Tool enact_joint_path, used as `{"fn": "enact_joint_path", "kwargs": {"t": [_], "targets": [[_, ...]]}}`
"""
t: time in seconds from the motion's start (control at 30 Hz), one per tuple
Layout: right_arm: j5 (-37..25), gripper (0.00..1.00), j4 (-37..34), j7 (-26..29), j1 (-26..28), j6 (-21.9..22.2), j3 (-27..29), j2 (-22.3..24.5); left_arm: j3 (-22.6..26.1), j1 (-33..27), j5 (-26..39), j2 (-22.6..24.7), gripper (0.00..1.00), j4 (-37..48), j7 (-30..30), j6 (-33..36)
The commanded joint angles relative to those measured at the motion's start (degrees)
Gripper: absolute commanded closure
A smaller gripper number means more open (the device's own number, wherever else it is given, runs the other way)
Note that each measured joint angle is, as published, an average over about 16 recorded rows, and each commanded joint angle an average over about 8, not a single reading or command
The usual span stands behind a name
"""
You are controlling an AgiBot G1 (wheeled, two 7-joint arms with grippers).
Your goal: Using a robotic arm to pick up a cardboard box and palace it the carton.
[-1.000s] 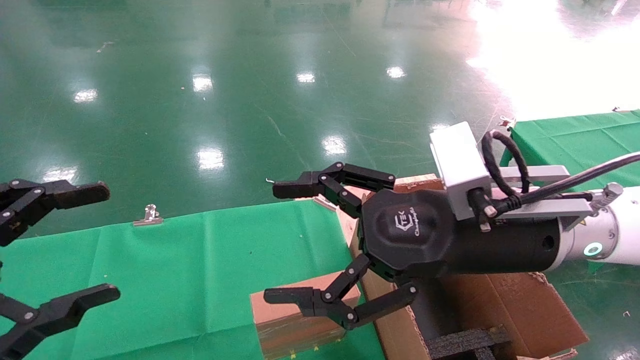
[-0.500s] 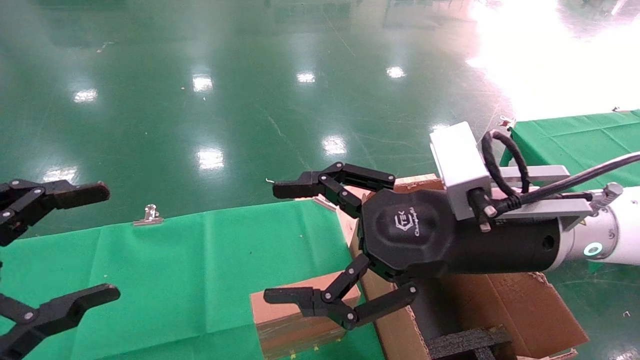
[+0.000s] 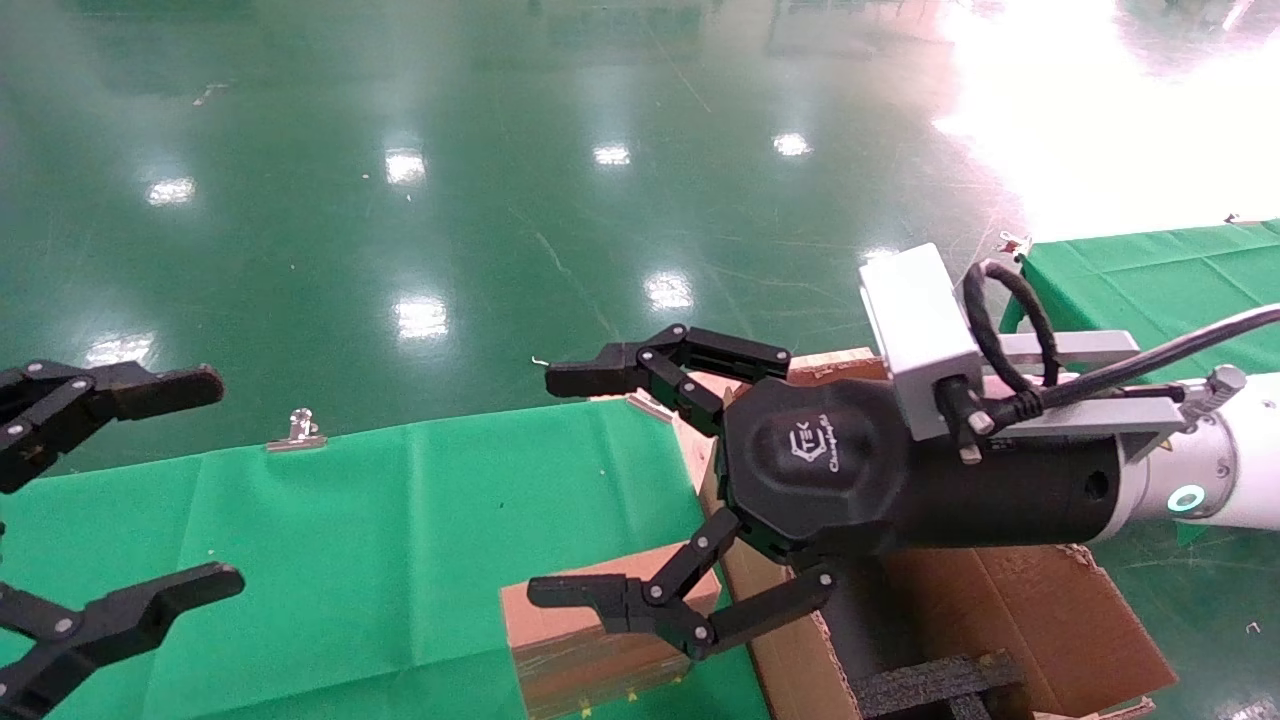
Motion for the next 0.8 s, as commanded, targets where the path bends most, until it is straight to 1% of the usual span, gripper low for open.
{"fn": "enact_joint_path", "kwargs": {"t": [0.03, 0.13, 0.33, 0.47, 0.57, 0.8], "targets": [[0.14, 0.00, 0.11, -0.12, -0.14, -0.01, 0.08, 0.07, 0.00, 0.00, 0.00, 0.00, 1.00, 0.00, 0.00, 0.00], [-3.15, 0.00, 0.08, 0.06, 1.77, -0.77, -1.38, -0.02, 0.00, 0.00, 0.00, 0.00, 1.00, 0.00, 0.00, 0.00], [-14.41, 0.00, -1.08, 0.87, 8.38, -3.29, -7.21, -1.53, 0.00, 0.00, 0.00, 0.00, 1.00, 0.00, 0.00, 0.00], [-21.90, 0.00, -2.56, 0.93, 12.77, -4.17, -12.12, -3.48, 0.00, 0.00, 0.00, 0.00, 1.00, 0.00, 0.00, 0.00], [-26.32, 0.00, -3.64, 0.63, 15.48, -4.29, -15.65, -5.16, 0.00, 0.00, 0.00, 0.00, 1.00, 0.00, 0.00, 0.00], [-33.97, 0.00, -5.12, -0.02, 20.44, -4.12, -22.82, -9.60, 0.00, 0.00, 0.00, 0.00, 1.00, 0.00, 0.00, 0.00]]}}
